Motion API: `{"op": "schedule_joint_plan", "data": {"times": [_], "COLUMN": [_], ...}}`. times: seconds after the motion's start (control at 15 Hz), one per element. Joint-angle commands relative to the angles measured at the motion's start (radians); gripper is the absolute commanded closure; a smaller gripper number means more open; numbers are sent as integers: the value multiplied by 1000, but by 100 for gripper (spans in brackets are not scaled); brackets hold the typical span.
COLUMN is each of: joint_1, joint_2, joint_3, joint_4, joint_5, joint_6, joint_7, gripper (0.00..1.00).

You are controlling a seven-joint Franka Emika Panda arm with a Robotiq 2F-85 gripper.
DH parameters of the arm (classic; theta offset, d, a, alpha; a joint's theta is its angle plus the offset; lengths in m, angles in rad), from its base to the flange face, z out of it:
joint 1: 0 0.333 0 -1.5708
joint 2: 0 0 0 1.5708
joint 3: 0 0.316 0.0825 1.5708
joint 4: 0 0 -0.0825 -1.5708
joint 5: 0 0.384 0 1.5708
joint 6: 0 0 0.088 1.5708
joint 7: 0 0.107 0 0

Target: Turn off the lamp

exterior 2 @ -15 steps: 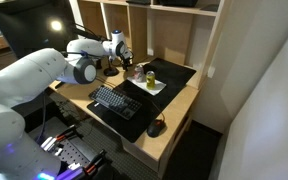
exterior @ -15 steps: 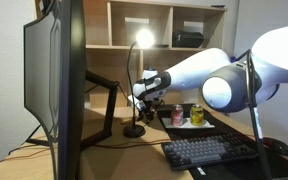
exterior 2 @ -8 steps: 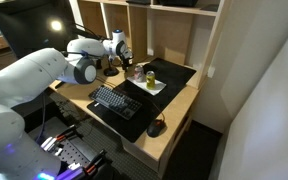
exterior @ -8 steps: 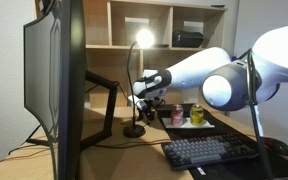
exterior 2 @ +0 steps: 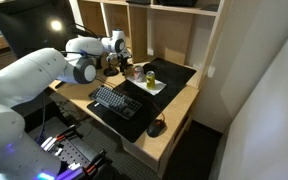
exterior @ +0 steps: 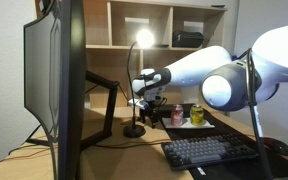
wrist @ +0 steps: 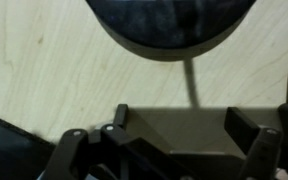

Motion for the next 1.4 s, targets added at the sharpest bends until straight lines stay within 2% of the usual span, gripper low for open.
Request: {"op": "schedule_joint_plan", "data": {"times": [0.0,0.4,0.73,0.8,0.93,1.07,1.13,1.33], "joint_1": [-2,-17,-11,-20,-44,-57,-61,-48], "joint_2": [-14,-9,-1,-2,2,5,5,5], "joint_3": [-1,12,1,29,88,115,118,71], "joint_4": [-17,2,12,2,-23,-28,-25,-4], "joint_5": [-3,14,3,19,55,70,67,43], "joint_6": [49,258,243,222,296,296,279,212], "joint_7": [-18,-7,2,-72,-202,-270,-289,-286], "gripper": [0,0,0,0,0,0,0,0]}}
